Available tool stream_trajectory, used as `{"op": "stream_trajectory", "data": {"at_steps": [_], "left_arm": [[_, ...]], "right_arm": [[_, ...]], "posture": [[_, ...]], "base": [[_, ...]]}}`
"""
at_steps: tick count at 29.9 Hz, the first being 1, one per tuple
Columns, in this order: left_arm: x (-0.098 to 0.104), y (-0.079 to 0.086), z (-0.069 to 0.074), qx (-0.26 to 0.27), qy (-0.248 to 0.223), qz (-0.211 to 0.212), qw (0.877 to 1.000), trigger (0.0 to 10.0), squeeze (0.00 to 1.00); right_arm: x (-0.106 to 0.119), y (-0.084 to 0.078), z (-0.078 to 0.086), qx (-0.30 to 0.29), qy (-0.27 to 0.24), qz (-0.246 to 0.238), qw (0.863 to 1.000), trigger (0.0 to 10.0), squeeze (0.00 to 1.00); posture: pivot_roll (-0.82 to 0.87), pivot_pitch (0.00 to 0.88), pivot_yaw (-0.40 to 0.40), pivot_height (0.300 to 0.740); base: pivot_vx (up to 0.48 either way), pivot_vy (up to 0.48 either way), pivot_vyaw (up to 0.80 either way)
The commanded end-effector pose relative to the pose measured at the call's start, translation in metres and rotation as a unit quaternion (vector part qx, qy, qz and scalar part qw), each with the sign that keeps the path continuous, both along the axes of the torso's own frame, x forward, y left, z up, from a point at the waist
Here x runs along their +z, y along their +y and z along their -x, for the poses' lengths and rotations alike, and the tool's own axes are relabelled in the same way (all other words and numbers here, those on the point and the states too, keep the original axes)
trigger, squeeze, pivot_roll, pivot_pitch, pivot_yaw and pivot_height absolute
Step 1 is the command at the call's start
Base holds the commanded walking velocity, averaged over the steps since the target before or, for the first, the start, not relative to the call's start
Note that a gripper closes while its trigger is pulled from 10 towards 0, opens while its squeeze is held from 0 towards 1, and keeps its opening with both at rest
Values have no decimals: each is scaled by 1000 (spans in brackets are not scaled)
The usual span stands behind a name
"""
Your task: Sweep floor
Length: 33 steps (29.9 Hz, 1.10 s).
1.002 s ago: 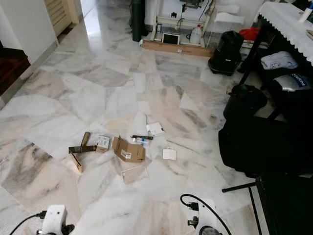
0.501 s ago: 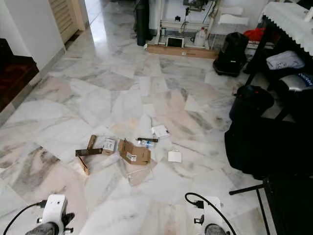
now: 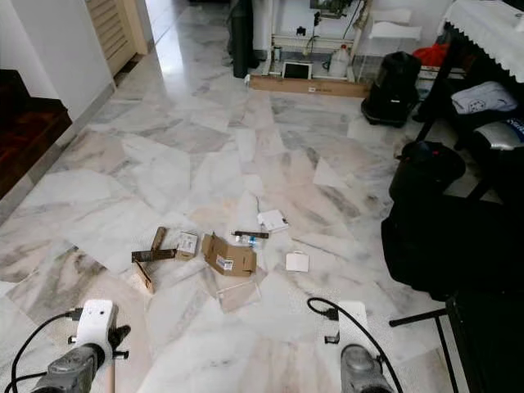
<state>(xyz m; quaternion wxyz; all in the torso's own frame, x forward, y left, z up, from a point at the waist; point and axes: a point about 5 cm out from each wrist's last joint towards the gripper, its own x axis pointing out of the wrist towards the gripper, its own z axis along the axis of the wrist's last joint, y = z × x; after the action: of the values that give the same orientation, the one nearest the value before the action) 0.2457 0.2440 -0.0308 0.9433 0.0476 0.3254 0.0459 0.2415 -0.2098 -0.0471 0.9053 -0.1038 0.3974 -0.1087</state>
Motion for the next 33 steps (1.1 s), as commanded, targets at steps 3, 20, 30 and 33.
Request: {"op": "stream_trajectory", "data": {"at_steps": [3,20,30,33], "left_arm": [[29,11,-25,-1,-88,-9,996,10000,0],[103,-22,-76,-78,-298,-15,951,10000,0],[127,-47,-79,-129,-348,2,929,10000,0],[127,-48,-76,-134,-349,4,927,10000,0]], "right_arm": [[29,-12,-30,16,-78,61,995,10000,0],[88,5,-75,0,-299,56,953,10000,0],[124,6,-91,-4,-390,76,918,10000,0],[124,7,-90,2,-394,90,915,10000,0]], "posture": [[-6,0,-29,740],[9,0,-36,740],[11,0,-42,740],[15,0,-45,740]], "base": [[0,0,0],[0,0,0],[0,0,0],[0,0,0]]}}
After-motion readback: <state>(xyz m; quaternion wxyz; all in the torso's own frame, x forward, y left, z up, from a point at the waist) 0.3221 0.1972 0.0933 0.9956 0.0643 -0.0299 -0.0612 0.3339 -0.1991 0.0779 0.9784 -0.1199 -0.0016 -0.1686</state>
